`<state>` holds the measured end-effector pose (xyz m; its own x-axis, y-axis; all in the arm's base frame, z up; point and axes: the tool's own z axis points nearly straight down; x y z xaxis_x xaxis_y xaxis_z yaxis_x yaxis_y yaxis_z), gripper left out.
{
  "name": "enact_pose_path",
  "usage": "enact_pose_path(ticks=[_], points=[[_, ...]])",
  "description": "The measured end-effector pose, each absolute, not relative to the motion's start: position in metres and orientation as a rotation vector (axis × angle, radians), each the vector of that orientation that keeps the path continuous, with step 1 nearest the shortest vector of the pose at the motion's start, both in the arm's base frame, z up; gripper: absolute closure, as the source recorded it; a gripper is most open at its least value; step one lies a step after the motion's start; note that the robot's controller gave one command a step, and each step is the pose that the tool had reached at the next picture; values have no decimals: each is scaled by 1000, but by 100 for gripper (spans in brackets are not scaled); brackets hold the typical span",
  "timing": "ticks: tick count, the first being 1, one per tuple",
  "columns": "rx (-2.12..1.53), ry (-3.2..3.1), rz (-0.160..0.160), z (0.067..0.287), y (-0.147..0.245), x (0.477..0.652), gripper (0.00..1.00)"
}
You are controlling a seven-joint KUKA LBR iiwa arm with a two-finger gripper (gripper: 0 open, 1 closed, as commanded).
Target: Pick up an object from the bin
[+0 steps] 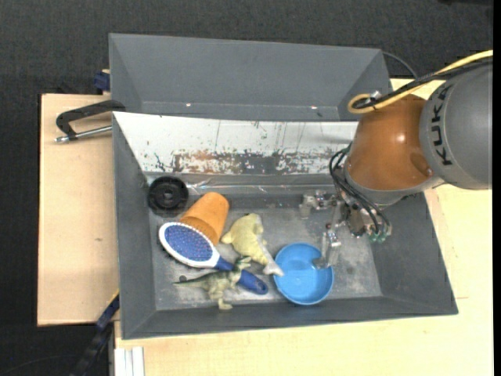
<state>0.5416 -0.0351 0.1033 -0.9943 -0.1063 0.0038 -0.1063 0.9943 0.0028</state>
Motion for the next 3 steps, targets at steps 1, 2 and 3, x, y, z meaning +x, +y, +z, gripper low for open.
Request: enact_pose_path(ticks=[1, 2, 3], points=[[610, -3079, -4, 70, -15, 510, 0], [612, -3086, -1, 71, -15, 512, 100], [928, -3017, 5, 248, -7, 536, 100]])
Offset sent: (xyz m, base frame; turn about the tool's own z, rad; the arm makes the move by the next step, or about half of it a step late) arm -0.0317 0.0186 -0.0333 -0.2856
